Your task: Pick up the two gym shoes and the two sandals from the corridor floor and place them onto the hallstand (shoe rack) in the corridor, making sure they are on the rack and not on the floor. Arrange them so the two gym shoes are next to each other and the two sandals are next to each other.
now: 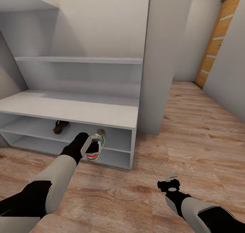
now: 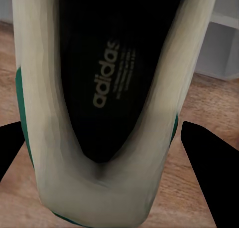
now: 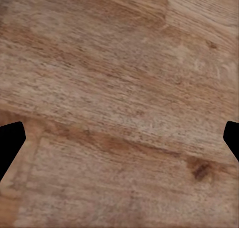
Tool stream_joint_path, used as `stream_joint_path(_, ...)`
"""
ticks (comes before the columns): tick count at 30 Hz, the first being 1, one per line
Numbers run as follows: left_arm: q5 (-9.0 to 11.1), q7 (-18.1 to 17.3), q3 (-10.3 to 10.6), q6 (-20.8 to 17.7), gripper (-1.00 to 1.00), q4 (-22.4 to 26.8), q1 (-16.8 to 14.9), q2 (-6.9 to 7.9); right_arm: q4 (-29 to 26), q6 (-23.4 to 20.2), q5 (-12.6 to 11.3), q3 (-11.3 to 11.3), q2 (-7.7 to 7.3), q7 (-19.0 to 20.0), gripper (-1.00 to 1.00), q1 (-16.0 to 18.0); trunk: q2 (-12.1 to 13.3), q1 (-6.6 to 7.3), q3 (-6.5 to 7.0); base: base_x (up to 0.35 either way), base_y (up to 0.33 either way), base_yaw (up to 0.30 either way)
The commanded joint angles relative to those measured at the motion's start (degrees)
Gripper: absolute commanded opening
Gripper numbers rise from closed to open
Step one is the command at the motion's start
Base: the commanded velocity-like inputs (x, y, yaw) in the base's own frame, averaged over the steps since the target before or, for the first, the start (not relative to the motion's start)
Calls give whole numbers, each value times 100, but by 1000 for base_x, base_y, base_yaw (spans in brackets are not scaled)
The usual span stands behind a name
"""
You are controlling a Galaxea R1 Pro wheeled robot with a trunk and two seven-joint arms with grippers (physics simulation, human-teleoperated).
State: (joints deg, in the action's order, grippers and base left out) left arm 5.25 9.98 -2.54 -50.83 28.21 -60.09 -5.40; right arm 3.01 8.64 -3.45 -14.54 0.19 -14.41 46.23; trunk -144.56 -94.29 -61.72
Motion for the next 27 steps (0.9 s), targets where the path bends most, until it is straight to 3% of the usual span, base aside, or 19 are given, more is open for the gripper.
stream_joint_path(1,55,52,-26,-18,-100,-7,-2,-5,24,41,-35,-40,0,-6,100,9,-2,1,-5,1,-1,0)
stream_joint_path(13,55,48,-22,543,-100,-430,-3,3,23,41,-33,-40,-7,-8,100,9,-2,1,-5,0,0,0)
stream_joint_path(27,63,48,-11,637,-100,-452,-3,3,24,41,-33,-48,-2,-9,100,9,-2,1,-5,32,0,0)
